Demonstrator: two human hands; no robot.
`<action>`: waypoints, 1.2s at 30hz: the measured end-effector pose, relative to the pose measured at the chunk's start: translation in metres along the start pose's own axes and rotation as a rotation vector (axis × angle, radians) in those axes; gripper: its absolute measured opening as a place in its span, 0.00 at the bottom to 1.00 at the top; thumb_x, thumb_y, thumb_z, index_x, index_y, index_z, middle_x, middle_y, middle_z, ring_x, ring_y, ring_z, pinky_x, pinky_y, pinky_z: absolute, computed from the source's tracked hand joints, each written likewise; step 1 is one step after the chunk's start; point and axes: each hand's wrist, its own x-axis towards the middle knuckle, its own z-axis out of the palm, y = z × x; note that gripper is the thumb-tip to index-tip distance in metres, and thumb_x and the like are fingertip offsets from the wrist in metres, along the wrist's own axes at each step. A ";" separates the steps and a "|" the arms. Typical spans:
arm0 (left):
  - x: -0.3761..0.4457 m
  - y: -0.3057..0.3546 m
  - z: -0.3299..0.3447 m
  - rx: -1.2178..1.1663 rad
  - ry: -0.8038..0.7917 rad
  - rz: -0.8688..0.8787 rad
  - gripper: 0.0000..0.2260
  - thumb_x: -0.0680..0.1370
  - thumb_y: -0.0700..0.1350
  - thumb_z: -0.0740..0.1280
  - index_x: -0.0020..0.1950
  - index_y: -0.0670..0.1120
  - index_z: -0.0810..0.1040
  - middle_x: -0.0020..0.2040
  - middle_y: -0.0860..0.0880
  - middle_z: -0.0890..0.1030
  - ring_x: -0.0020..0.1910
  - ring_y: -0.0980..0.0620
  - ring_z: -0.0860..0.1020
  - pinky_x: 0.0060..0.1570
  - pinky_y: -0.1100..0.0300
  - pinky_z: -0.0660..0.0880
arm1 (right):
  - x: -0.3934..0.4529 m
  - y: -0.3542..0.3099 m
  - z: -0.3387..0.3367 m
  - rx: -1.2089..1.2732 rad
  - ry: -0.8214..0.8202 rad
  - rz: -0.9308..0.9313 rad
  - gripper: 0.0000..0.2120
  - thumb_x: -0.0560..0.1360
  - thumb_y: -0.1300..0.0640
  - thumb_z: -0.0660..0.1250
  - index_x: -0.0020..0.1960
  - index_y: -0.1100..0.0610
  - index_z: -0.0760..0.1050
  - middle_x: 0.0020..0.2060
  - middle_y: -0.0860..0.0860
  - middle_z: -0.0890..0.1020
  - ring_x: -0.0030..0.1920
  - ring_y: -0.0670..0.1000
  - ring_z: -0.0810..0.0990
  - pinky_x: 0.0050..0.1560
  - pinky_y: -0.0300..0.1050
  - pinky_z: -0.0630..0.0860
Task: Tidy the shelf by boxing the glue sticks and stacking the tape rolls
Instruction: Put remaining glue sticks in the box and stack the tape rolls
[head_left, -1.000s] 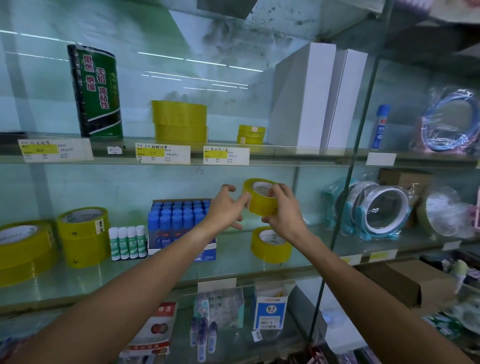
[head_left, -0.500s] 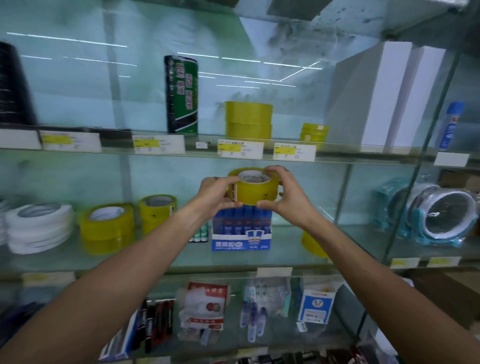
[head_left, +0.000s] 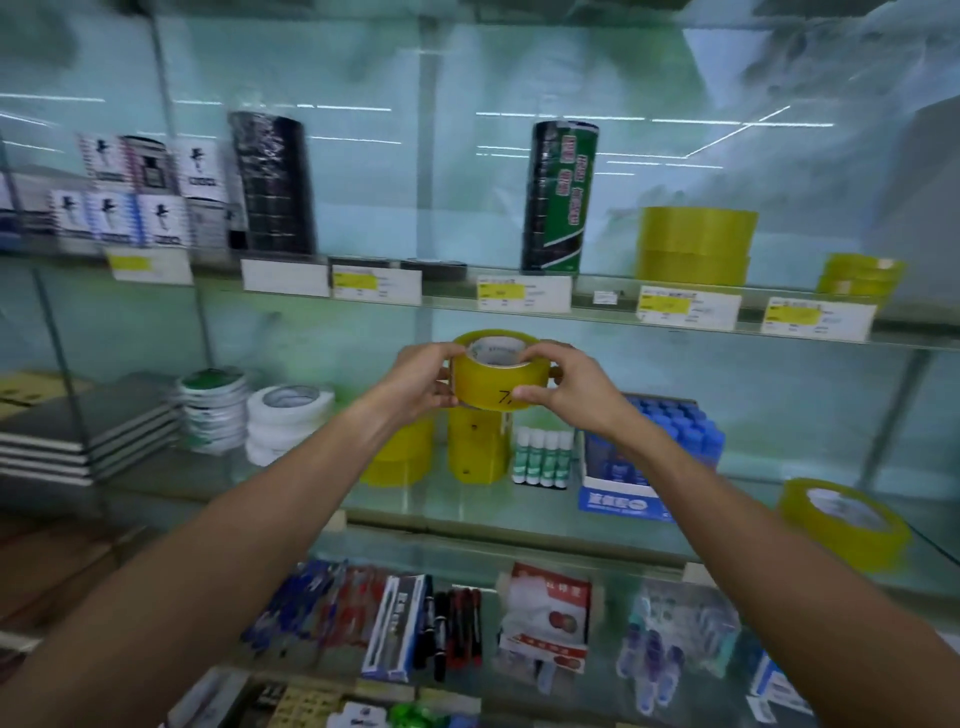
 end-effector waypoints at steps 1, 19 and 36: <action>0.001 0.000 -0.010 0.031 0.020 0.015 0.13 0.79 0.45 0.63 0.59 0.39 0.75 0.41 0.41 0.78 0.32 0.45 0.77 0.27 0.59 0.74 | 0.006 -0.005 0.010 -0.021 0.006 -0.003 0.17 0.69 0.53 0.77 0.54 0.47 0.76 0.59 0.53 0.77 0.57 0.52 0.76 0.60 0.47 0.74; 0.022 -0.030 -0.106 0.324 0.169 0.082 0.14 0.79 0.43 0.64 0.64 0.42 0.73 0.53 0.47 0.74 0.45 0.52 0.73 0.33 0.62 0.66 | 0.077 -0.032 0.146 -0.478 -0.266 -0.026 0.24 0.75 0.41 0.65 0.68 0.43 0.64 0.61 0.55 0.78 0.62 0.61 0.73 0.62 0.58 0.69; 0.041 -0.057 -0.114 0.319 0.149 0.061 0.06 0.80 0.46 0.61 0.52 0.48 0.76 0.52 0.45 0.80 0.43 0.52 0.77 0.40 0.58 0.73 | 0.076 -0.024 0.161 -0.550 -0.274 0.001 0.23 0.76 0.40 0.62 0.68 0.46 0.64 0.65 0.63 0.73 0.72 0.67 0.60 0.73 0.62 0.54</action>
